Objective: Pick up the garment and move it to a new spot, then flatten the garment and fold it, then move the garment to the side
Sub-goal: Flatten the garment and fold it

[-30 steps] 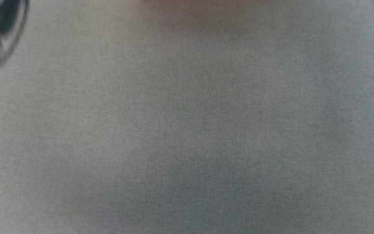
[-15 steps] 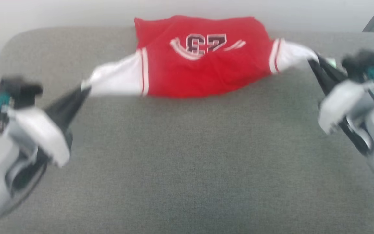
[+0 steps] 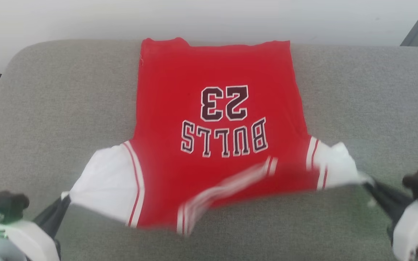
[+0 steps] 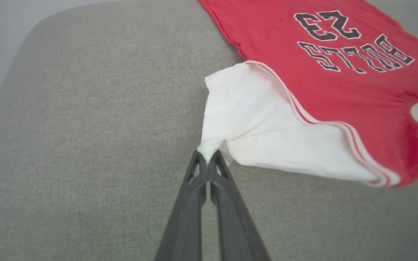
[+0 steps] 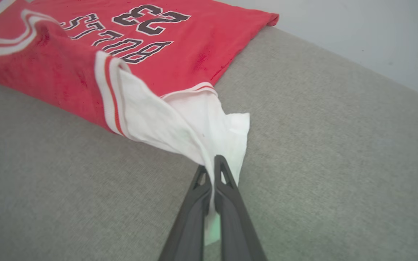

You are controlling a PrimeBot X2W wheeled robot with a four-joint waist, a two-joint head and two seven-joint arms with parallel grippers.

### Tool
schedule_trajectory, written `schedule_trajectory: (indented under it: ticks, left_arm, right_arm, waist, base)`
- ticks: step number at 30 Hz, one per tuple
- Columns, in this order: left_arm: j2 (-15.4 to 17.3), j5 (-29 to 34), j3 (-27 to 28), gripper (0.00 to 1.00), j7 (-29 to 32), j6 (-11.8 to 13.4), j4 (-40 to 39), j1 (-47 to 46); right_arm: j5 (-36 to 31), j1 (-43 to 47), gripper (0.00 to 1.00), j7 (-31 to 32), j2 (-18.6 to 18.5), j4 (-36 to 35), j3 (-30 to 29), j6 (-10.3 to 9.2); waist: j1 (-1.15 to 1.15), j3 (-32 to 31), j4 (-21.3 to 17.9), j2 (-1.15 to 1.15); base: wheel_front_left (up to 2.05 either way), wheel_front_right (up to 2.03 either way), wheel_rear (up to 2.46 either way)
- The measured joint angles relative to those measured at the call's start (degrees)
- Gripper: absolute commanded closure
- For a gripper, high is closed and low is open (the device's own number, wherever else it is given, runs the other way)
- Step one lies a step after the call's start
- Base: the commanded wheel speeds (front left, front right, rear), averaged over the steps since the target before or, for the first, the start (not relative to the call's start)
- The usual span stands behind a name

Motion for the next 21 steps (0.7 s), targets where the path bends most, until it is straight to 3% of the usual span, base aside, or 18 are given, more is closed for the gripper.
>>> schedule_trajectory:
  ticks: [8, 18, 19, 20, 21]
  left_arm:
    - [-3.2, -0.2, 6.4, 1.0, -0.2, 3.7, 1.5, 9.8]
    - [-8.3, 1.3, 13.2, 1.0, -0.2, 1.8, 2.3, 16.6]
    - [-8.8, 1.6, 13.9, 1.0, -0.2, 1.6, 2.2, 16.7]
    - [-9.1, 2.1, 14.3, 1.0, -0.2, 1.6, 2.2, 16.8]
    - [-10.1, 3.1, 15.1, 1.0, -0.2, 1.3, 2.0, 16.8]
  right_arm:
    - [4.7, 9.5, 1.0, 1.5, -4.1, -3.4, 2.3, 0.01]
    - [8.6, 13.2, 1.0, 3.8, -3.5, -1.7, 2.6, 0.01]
    - [8.6, 13.1, 0.87, 4.1, -3.2, -1.3, 2.5, 0.01]
    - [8.3, 12.9, 0.56, 4.2, -2.9, -0.7, 2.2, 0.02]
    - [7.9, 12.5, 0.2, 5.7, -2.1, 0.2, 1.7, 0.04]
  waist:
    - [0.0, 0.5, -0.6, 0.0]
    - [0.0, 1.7, -0.7, 0.0]
    - [0.0, 1.9, -0.7, 0.0]
    - [0.0, 2.1, -0.6, 0.0]
    - [0.0, 2.5, -0.5, 0.0]
  base:
    - [0.0, 0.0, 0.0]
    - [0.0, 0.0, 0.0]
    - [0.0, 0.0, 0.0]
    - [0.0, 0.0, 0.0]
    - [0.0, 0.0, 0.0]
